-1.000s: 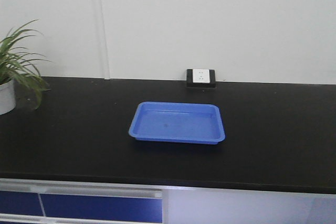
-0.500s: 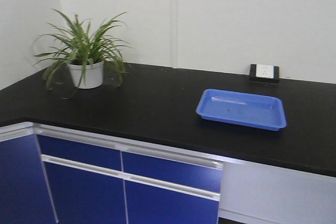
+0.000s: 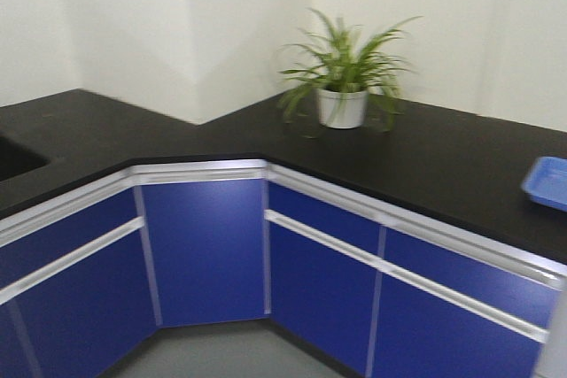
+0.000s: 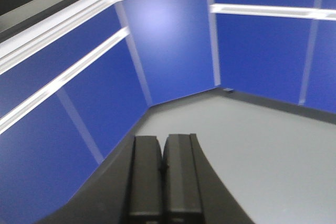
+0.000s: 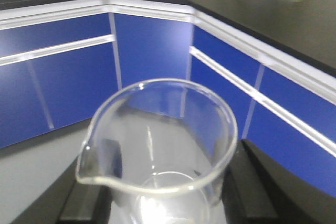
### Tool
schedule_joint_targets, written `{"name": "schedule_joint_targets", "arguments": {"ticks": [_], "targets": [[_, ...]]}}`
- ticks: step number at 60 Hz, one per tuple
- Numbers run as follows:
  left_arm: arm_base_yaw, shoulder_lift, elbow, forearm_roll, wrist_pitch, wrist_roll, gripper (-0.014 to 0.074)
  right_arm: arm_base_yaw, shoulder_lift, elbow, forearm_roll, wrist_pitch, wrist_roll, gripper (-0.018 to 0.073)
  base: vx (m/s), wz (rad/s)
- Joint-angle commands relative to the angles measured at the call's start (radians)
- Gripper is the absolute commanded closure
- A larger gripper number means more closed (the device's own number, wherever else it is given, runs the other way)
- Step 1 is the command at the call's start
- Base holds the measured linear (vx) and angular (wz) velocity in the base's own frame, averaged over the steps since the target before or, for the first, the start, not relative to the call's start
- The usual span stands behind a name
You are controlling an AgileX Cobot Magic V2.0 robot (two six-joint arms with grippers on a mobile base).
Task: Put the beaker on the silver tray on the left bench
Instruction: 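Hold the beaker while the base turns and drives to the silver tray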
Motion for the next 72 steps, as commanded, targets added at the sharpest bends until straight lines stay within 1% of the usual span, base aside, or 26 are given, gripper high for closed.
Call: {"name": "schedule_joint_targets", "arguments": {"ticks": [1,38,72], "targets": [[-0.003,-0.007,0.02,-0.001,-0.083,-0.002,0.0595,-0.003,0.003,-0.032,-0.026,-0.073,0.0,0.0571,-0.22,0.71],[-0.003,-0.007,0.02,-0.001,-0.083,-0.002,0.0595,-0.003,0.003,-0.032,-0.026,-0.073,0.0,0.0571,-0.18,0.64],[-0.003,-0.007,0.02,-0.001,-0.083,-0.002,0.0595,-0.003,0.003,-0.032,-0.026,-0.073,0.0,0.0571,-0.03,0.44]]}}
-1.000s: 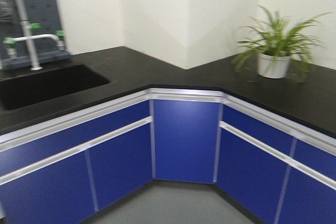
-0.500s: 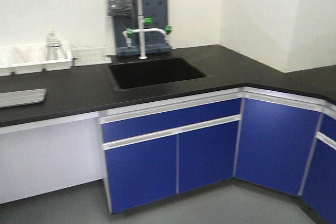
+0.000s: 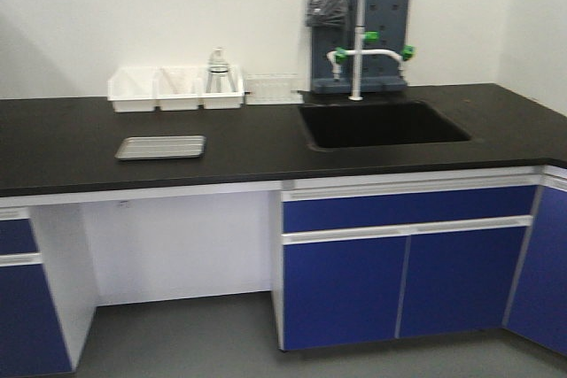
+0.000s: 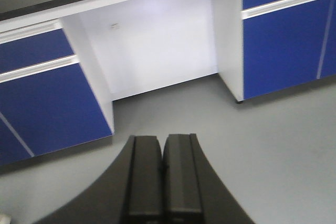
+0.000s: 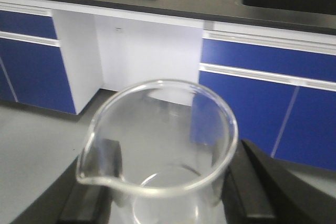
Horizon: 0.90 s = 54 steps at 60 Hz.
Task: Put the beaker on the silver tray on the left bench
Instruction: 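Hold the beaker while the base turns and drives to the silver tray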
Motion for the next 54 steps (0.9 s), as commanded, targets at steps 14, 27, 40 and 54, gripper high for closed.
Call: {"name": "schedule_joint_targets", "arguments": {"ticks": [14,27,40,54], "targets": [[-0.003,-0.007,0.02,-0.001,-0.083,-0.002,0.0595,-0.003,0.003,-0.032,-0.026,-0.073,0.0,0.0571,0.13,0.45],[-0.003,-0.007,0.02,-0.001,-0.083,-0.002,0.0595,-0.003,0.003,-0.032,-0.026,-0.073,0.0,0.0571,0.19,0.42],[-0.003,-0.007,0.02,-0.001,-0.083,-0.002,0.0595,-0.003,0.003,-0.032,-0.026,-0.073,0.0,0.0571,0.24,0.25],[-0.003,-0.007,0.02,-0.001,-0.083,-0.002,0.0595,-0.003,0.003,-0.032,-0.026,-0.073,0.0,0.0571,0.32,0.06]]}}
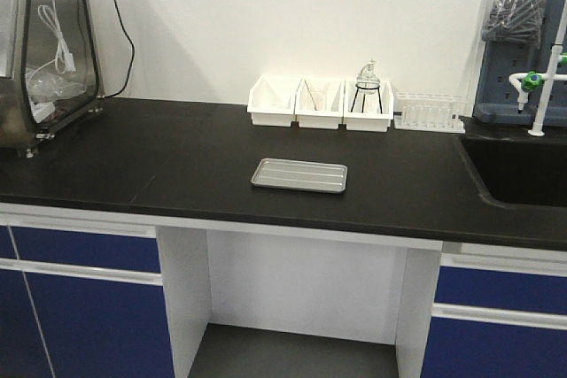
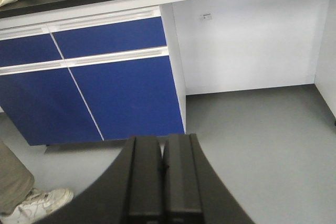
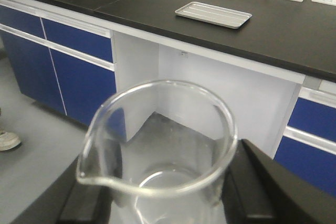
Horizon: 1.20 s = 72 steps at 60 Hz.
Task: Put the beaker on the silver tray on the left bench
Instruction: 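Hold the beaker while the base turns and drives to the silver tray, then lower the held beaker with the right gripper onto the silver tray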
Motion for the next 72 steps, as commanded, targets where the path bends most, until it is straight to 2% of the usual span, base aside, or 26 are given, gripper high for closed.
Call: {"name": "schedule_joint_targets", "arguments": {"ticks": [1,72], "targets": [[-0.003,-0.007,0.02,-0.001,-0.083,-0.002,0.0595,-0.003,0.003,-0.032,-0.026,-0.073,0.0,0.0571,0.35,-0.01],[-0.003,-0.007,0.02,-0.001,-0.083,-0.002,0.0595,-0.003,0.003,-0.032,-0.026,-0.073,0.0,0.0571,0.41,-0.08]]}}
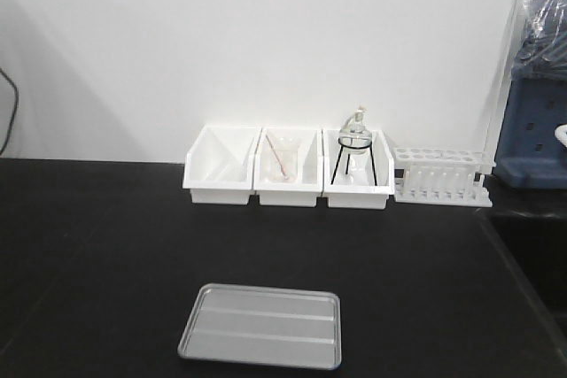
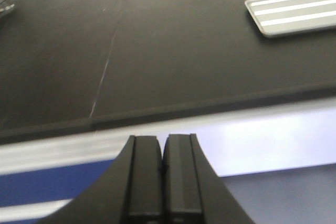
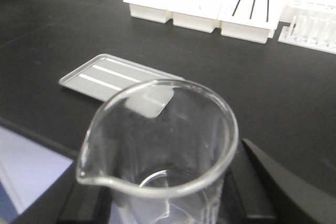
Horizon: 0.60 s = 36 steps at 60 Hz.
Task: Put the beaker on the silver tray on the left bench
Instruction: 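Lower the held beaker with the right gripper onto the silver tray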
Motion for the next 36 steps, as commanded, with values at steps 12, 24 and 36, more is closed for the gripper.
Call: {"name": "schedule_joint_targets", "arguments": {"ticks": [12,24,36], "targets": [[-0.003,-0.007,0.02,-0.001,-0.083,-0.002,0.0595,-0.003,0.003,-0.032,-0.026,-0.073,0.0,0.0571,0.34,-0.13],[-0.003,-0.007,0.02,-0.001,-0.083,-0.002,0.0595,-0.003,0.003,-0.032,-0.026,-0.073,0.0,0.0571,0.28,-0.15],[-0.003,-0.007,0.02,-0.001,-0.083,-0.002,0.0595,-0.003,0.003,-0.032,-0.026,-0.073,0.0,0.0571,0.18,-0.1]]}}
